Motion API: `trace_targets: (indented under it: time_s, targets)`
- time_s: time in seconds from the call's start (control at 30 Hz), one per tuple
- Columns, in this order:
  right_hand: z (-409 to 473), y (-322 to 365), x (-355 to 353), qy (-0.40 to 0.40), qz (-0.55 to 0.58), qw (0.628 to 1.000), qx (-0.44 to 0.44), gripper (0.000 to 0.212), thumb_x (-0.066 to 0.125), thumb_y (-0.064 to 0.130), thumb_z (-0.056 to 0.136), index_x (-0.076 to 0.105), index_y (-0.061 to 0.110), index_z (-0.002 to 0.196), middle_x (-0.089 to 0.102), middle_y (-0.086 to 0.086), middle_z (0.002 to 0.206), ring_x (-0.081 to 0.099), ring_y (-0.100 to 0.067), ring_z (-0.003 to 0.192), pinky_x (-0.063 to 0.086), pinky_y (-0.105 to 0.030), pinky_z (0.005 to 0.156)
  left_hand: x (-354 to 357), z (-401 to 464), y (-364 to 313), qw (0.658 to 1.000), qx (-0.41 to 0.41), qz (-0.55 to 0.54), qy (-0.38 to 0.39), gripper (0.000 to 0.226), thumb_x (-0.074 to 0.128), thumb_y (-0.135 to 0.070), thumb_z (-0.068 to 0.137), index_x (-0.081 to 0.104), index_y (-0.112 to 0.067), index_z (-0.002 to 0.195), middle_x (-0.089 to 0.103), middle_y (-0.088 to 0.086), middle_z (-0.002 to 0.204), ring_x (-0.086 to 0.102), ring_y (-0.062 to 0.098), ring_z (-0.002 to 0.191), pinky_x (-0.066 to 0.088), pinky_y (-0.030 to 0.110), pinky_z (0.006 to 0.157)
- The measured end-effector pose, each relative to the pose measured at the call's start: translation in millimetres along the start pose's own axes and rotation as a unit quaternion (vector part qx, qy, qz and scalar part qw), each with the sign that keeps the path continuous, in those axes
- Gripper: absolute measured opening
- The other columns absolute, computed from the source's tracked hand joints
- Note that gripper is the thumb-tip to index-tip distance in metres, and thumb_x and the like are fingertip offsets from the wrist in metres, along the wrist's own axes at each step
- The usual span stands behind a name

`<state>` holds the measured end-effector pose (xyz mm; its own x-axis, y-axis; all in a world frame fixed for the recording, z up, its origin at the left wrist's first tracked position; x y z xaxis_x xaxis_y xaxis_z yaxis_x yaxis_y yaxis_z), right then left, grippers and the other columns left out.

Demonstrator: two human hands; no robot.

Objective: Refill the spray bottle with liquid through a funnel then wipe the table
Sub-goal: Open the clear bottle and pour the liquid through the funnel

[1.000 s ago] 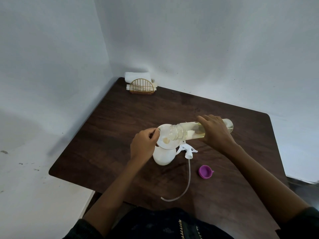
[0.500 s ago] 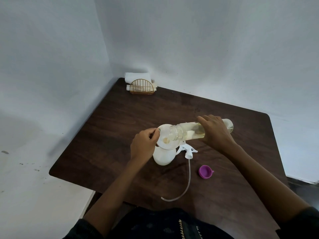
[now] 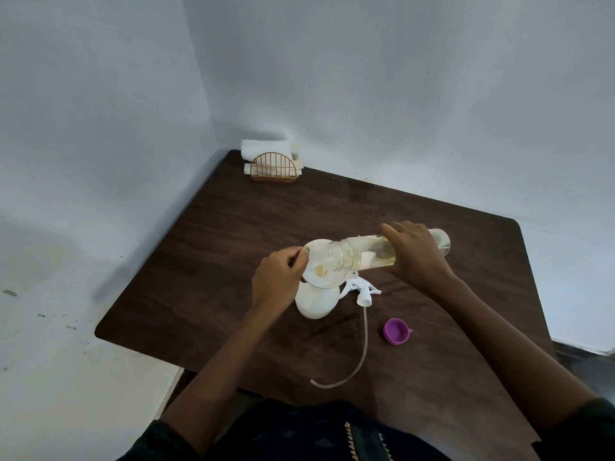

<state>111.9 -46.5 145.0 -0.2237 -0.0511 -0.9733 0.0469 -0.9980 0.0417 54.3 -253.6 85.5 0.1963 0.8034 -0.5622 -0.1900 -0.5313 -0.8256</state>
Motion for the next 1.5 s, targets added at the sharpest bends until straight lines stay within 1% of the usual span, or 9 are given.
trace_targets:
  time_s: [0.13,0.23,0.43,0.67,0.87,1.03,1.17,1.4,1.5]
  targets:
    - [0.2,-0.2,0.2,-0.001,0.0,1.0,-0.001,0.051,0.085,0.006,0.053,0.061,0.008,0.098,0.067,-0.009,0.087,0.058,-0.028,0.076,0.044,-0.039,0.072,0.0,0.3,1.3,1.0,-0.004,0.002,-0.001,0.036,0.049,-0.033,0.094,0.06,-0.014,0.065,0.053,0.0,0.052,0.061,0.021,0.057,0.033,0.03,0.05]
    - [0.0,-0.2,0.6,-0.001,-0.001,1.0,-0.002,0.05,0.085,0.007,0.054,0.062,0.008,0.099,0.068,-0.009,0.088,0.059,-0.028,0.077,0.044,-0.039,0.073,0.1,0.0,1.4,1.0,-0.002,0.004,-0.001,0.038,0.049,-0.033,0.094,0.057,-0.017,0.061,0.051,-0.001,0.05,0.06,0.021,0.056,0.032,0.029,0.049]
    - [-0.3,0.0,-0.4,-0.007,-0.003,1.0,-0.005,0.05,0.085,0.007,0.053,0.061,0.008,0.097,0.067,-0.009,0.085,0.058,-0.028,0.075,0.043,-0.038,0.071,0.9,1.2,0.2,1.0,0.003,0.001,0.002,0.038,0.05,-0.032,0.094,0.055,-0.018,0.06,0.049,-0.002,0.049,0.06,0.021,0.055,0.031,0.028,0.049]
    - [0.5,-1.1,-0.2,-0.011,-0.005,1.0,-0.007,0.049,0.084,0.007,0.053,0.061,0.008,0.097,0.066,-0.008,0.085,0.058,-0.028,0.075,0.043,-0.038,0.071,0.8,1.4,1.1,1.0,0.005,0.001,0.0,0.044,0.05,-0.031,0.094,0.044,-0.022,0.052,0.042,-0.004,0.045,0.059,0.023,0.054,0.03,0.028,0.049]
    - [1.3,-1.2,-1.0,-0.012,-0.007,1.0,-0.007,0.051,0.085,0.005,0.051,0.061,0.008,0.096,0.067,-0.008,0.083,0.058,-0.027,0.073,0.044,-0.038,0.07,1.9,1.9,2.1,1.0,0.008,-0.001,0.0,0.039,0.049,-0.033,0.095,0.053,-0.014,0.06,0.047,-0.001,0.049,0.059,0.023,0.055,0.032,0.03,0.05]
    - [0.6,-0.1,-1.7,-0.016,-0.006,1.0,-0.009,0.05,0.085,0.005,0.052,0.062,0.009,0.096,0.067,-0.008,0.084,0.059,-0.027,0.074,0.044,-0.037,0.071,1.5,2.2,4.9,1.0,0.006,-0.002,-0.004,0.039,0.048,-0.036,0.093,0.053,-0.013,0.061,0.048,0.0,0.049,0.06,0.023,0.055,0.034,0.031,0.049]
    - [1.0,-0.4,-1.2,-0.017,-0.007,1.0,-0.009,0.05,0.086,0.006,0.051,0.062,0.009,0.095,0.067,-0.007,0.083,0.059,-0.028,0.072,0.043,-0.036,0.07,1.4,2.0,4.3,1.0,0.004,-0.001,-0.004,0.039,0.049,-0.033,0.094,0.053,-0.015,0.06,0.047,-0.001,0.049,0.059,0.023,0.056,0.032,0.03,0.05]
    - [1.1,1.0,-1.5,-0.016,-0.007,1.0,-0.011,0.052,0.087,0.006,0.05,0.062,0.009,0.096,0.068,-0.009,0.085,0.06,-0.028,0.075,0.045,-0.038,0.072,2.2,2.1,5.8,1.0,0.0,-0.004,-0.001,0.039,0.049,-0.034,0.094,0.055,-0.013,0.063,0.049,0.0,0.049,0.06,0.023,0.055,0.034,0.032,0.05]
    - [1.4,1.2,-2.4,-0.021,-0.01,1.0,-0.013,0.052,0.086,0.004,0.048,0.061,0.008,0.093,0.066,-0.008,0.08,0.059,-0.028,0.07,0.044,-0.037,0.068,1.5,1.1,6.1,1.0,-0.003,-0.004,-0.001,0.04,0.049,-0.034,0.094,0.052,-0.015,0.059,0.047,-0.001,0.048,0.06,0.023,0.056,0.033,0.031,0.05]
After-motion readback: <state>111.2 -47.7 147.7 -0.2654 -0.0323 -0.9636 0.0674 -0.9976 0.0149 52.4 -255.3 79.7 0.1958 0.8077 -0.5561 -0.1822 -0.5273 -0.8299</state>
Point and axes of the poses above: each hand's wrist, its own z-axis towards the middle knuckle, its own x-axis out of the palm, y = z × x, the point moved 7 cm from there along z, towards the middle knuckle
